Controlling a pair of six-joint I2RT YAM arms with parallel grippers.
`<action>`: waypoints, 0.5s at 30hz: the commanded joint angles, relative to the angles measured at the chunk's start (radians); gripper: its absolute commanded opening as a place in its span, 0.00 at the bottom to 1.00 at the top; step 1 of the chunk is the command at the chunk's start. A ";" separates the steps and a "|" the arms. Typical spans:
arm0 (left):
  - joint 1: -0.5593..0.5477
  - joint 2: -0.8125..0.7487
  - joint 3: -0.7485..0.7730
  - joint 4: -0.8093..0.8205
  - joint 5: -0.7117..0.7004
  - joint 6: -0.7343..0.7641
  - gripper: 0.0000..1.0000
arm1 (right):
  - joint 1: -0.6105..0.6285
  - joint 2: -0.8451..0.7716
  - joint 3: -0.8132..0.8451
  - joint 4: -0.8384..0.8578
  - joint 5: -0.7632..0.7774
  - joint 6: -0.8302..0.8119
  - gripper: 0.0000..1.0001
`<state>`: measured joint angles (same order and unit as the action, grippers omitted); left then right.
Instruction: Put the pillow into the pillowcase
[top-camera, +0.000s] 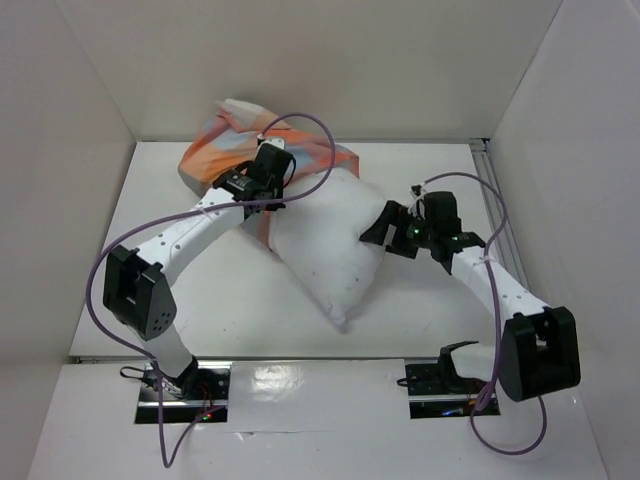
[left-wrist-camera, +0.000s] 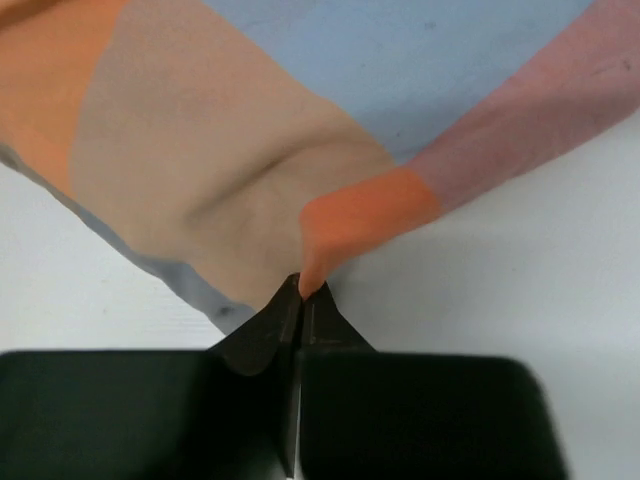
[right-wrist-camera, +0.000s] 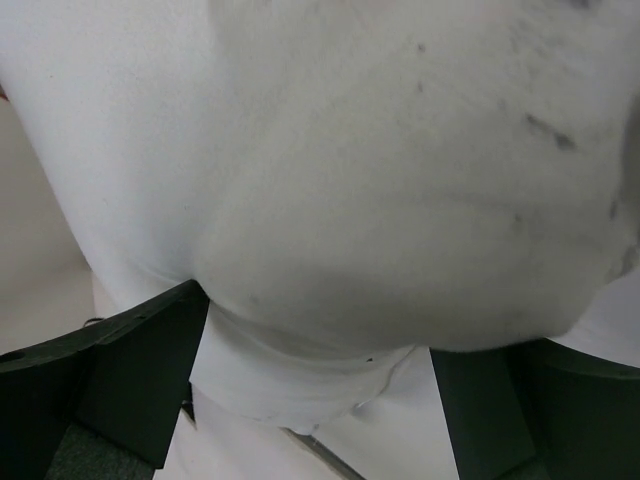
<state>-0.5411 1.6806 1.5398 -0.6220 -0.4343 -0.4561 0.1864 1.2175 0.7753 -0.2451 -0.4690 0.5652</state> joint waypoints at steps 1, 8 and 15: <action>0.001 0.016 0.046 -0.018 -0.008 -0.027 0.00 | 0.056 0.054 -0.019 0.151 -0.062 0.047 0.93; -0.071 -0.007 0.296 0.015 0.492 0.046 0.00 | 0.101 0.282 0.201 0.527 -0.108 0.168 0.00; -0.091 0.218 0.943 0.048 0.979 0.002 0.00 | 0.077 0.347 0.647 0.668 -0.073 0.285 0.00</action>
<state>-0.5755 1.8965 2.2936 -0.7353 0.0849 -0.3912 0.2459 1.6474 1.2503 0.0814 -0.5343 0.7822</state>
